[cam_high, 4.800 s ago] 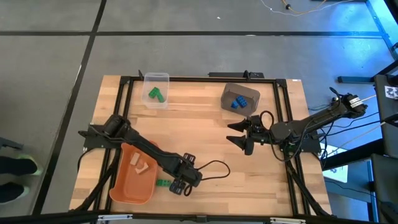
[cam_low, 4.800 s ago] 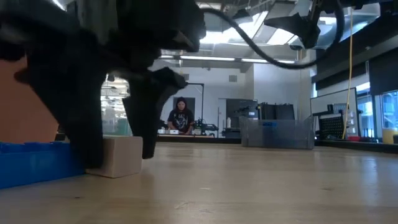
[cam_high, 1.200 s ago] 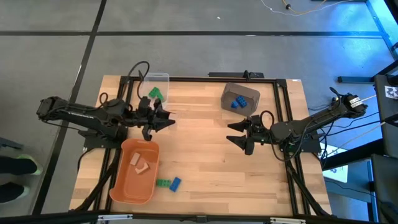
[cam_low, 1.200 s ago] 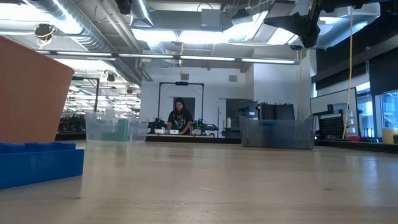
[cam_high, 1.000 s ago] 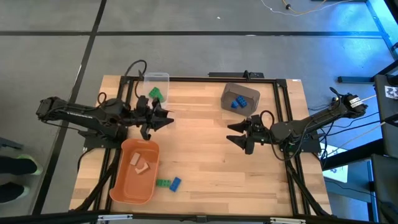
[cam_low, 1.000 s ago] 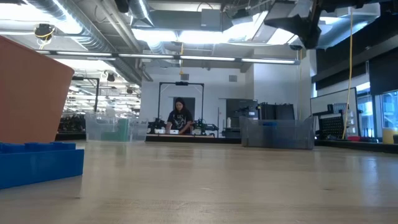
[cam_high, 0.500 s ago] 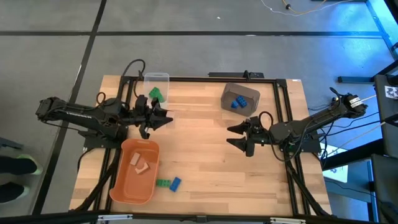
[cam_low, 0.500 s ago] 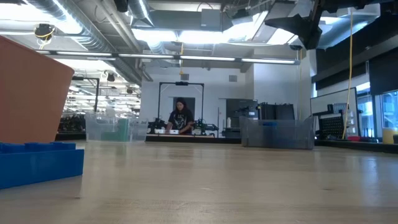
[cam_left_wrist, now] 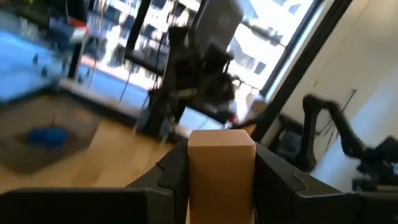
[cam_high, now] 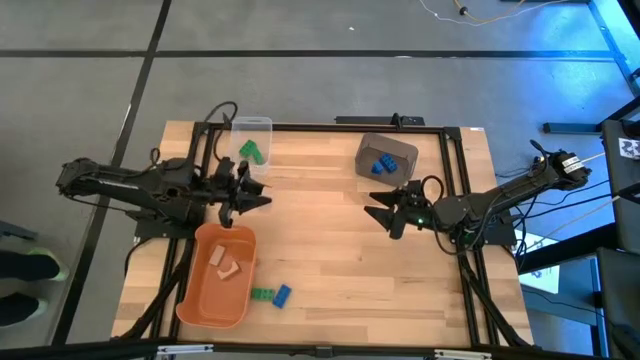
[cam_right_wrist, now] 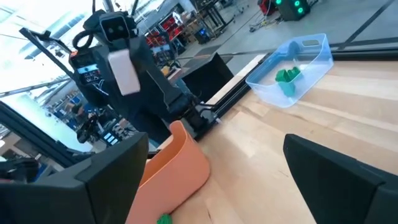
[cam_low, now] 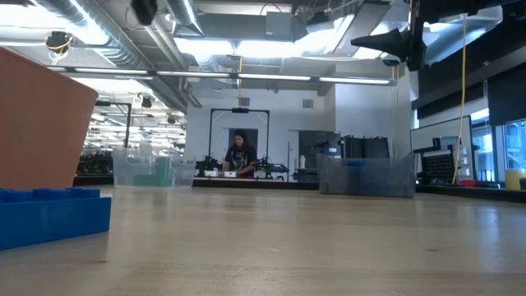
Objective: Sort & place blocks by color
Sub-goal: Put the brown block into the orange bin
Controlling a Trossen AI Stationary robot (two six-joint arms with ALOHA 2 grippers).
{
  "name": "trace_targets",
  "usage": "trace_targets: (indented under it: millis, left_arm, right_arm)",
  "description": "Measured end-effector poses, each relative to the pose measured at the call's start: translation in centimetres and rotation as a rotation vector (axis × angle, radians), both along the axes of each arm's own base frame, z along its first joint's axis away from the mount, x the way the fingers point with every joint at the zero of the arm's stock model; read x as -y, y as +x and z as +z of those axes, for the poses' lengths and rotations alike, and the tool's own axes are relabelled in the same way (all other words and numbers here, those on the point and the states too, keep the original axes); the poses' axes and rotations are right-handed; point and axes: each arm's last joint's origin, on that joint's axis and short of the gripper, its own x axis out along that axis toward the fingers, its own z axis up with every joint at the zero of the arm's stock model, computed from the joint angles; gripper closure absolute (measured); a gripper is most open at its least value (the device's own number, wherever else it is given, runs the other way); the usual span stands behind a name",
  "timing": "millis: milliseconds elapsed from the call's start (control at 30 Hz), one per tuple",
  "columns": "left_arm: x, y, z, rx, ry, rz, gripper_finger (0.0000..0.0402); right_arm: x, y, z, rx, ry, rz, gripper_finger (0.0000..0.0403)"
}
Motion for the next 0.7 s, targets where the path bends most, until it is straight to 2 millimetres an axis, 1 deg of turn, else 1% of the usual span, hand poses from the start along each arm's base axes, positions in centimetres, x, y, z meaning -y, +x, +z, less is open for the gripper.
trace_targets:
  millis: [100,200,267,400,500,600,700]
  left_arm:
    - [0.3,-1.3,-0.5,-0.088,-0.036,-0.029,0.0285]
    - [0.8,-2.8,-0.7,-0.229,-0.093,-0.082,0.0285]
    - [1.3,-3.4,-1.0,-0.353,-0.136,-0.136,0.0285]
    - [2.7,-4.4,-2.4,-0.612,-0.236,-0.287,0.0284]
    - [3.9,-5.0,-3.7,-0.814,-0.295,-0.365,0.0285]
    - [5.0,-5.4,-5.1,-1.014,-0.301,-0.399,0.0285]
    - [6.2,-5.6,-6.1,-1.141,-0.263,-0.419,0.0284]
  right_arm:
    - [0.0,0.0,0.0,-0.003,-0.001,0.0,0.003]
    - [0.0,0.0,0.0,-0.003,-0.002,0.0,0.003]
    - [0.0,0.0,0.0,-0.003,-0.002,0.0,0.003]
    - [0.0,0.0,0.0,-0.003,-0.002,0.0,0.003]
    - [0.0,0.0,0.0,-0.003,-0.002,0.0,0.003]
    - [0.0,0.0,0.0,-0.003,-0.002,0.0,0.003]
    - [0.0,0.0,0.0,-0.003,-0.003,0.0,0.003]
